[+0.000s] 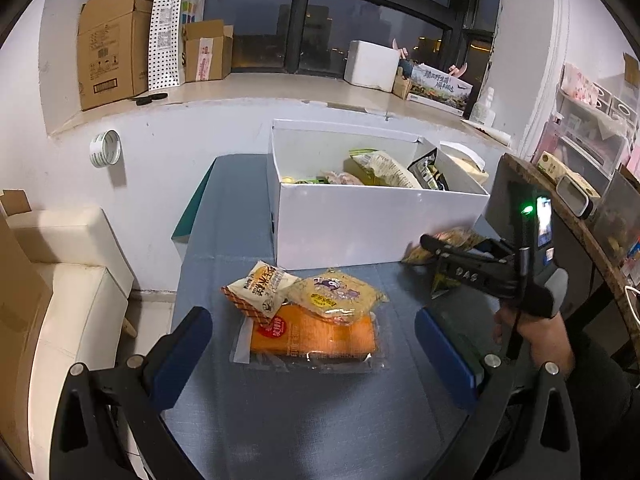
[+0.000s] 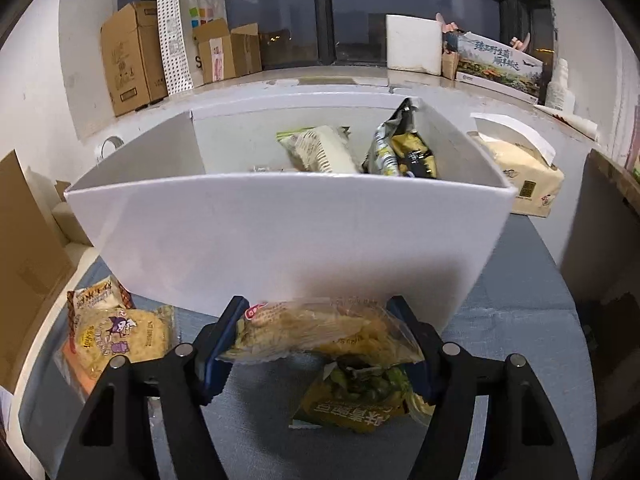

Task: Organize snacks
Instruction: 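Grasp the clear cracker bag with the right tool while the left grasps the round yellow cake packet, then carry both packets into the white box and open both tools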

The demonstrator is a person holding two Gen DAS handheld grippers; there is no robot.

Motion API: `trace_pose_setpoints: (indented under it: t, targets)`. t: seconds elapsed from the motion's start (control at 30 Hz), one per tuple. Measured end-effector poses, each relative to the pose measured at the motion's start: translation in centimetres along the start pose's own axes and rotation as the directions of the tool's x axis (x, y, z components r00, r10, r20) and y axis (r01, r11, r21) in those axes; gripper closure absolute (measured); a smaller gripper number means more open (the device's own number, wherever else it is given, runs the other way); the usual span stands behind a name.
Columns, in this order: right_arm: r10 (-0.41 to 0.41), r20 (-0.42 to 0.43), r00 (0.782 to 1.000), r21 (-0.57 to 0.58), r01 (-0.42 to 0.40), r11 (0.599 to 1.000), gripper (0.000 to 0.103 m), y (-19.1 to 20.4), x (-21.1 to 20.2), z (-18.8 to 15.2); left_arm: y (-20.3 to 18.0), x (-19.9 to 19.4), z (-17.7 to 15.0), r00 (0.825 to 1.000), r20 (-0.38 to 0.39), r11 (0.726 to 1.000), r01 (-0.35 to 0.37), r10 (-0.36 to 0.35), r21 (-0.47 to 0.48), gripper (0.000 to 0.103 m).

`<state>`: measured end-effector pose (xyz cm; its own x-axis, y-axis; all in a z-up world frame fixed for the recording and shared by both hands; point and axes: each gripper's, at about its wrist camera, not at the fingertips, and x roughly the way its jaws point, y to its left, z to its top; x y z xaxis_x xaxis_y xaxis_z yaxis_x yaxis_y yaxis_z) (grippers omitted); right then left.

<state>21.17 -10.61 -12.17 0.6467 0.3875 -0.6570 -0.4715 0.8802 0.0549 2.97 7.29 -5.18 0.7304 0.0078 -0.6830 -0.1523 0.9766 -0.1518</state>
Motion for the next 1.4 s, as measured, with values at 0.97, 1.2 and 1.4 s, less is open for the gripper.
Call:
trace_pose_setpoints:
  t: [0.97,1.2,1.4]
  targets:
    - [0.071,0.21,0.975,0.11,-0.095,0.989,0.028,-7.2,-16.8,-4.2,-3.7,15.6,0.6,0.965,-0.263,0.969,0.083,-0.02,0.231,0.026]
    - [0.08,0.197,0.977,0.091,-0.099,0.991,0.028,-6.3,-16.5,-4.5,-3.8,11.5,0.6,0.979,-0.183,0.974,0.126,-0.091,0.188,0.028]
    - [0.097,0.186,0.978,0.068,-0.111,0.992,0.028,-5.3,-16.2,-4.4,-4.5,4.5,1.5,0.989,-0.048,0.974,0.149,-0.143,0.168,0.028]
